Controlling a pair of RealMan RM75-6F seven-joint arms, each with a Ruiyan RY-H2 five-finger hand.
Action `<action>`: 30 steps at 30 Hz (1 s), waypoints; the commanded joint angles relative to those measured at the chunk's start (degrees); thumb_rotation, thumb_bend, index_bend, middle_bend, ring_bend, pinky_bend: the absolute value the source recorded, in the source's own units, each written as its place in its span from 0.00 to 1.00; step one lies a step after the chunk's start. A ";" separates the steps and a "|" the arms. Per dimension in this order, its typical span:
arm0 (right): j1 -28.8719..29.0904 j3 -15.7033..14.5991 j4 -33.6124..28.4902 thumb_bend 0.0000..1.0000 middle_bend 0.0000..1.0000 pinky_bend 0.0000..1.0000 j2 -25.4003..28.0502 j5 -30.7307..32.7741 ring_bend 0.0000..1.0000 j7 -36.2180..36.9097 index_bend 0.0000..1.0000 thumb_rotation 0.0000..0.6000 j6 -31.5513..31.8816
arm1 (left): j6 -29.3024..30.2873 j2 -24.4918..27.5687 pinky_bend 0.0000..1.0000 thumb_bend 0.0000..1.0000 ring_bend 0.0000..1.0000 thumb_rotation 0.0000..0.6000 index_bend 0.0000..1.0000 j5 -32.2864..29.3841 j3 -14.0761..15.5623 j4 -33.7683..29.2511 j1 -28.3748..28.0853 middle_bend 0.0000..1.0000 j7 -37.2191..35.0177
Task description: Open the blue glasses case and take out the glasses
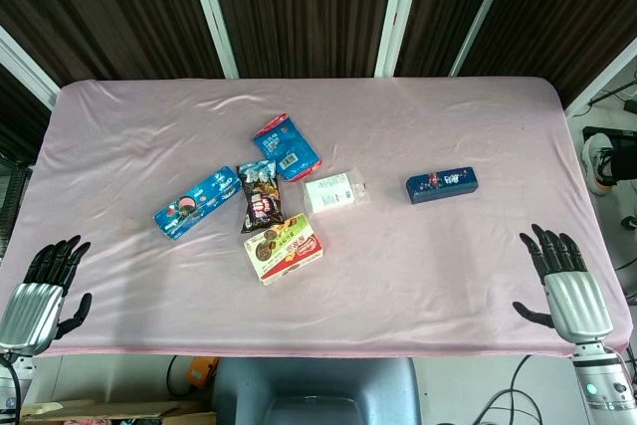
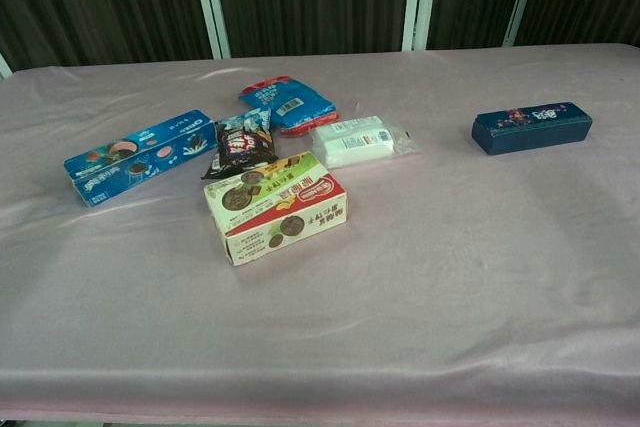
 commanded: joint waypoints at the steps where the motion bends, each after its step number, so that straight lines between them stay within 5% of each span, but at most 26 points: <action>1: -0.13 -0.11 -0.07 0.18 0.00 0.00 0.38 -0.15 0.00 0.76 0.00 1.00 0.12 | -0.45 -0.13 0.07 0.44 0.00 1.00 0.00 -0.23 0.01 0.01 -0.21 0.00 0.42; 19: 3.19 3.61 2.06 0.18 0.00 0.00 -0.39 5.69 0.00 3.65 0.00 1.00 -5.34 | 0.77 0.09 0.07 0.44 0.00 1.00 0.00 -0.38 -0.22 0.20 0.08 0.00 -0.38; 30: 20.89 12.39 10.17 0.18 0.00 0.00 -4.11 17.69 0.00 -7.38 0.09 1.00 -26.63 | 0.13 0.00 0.07 0.44 0.00 1.00 0.00 -1.62 -0.61 0.11 -0.11 0.00 0.15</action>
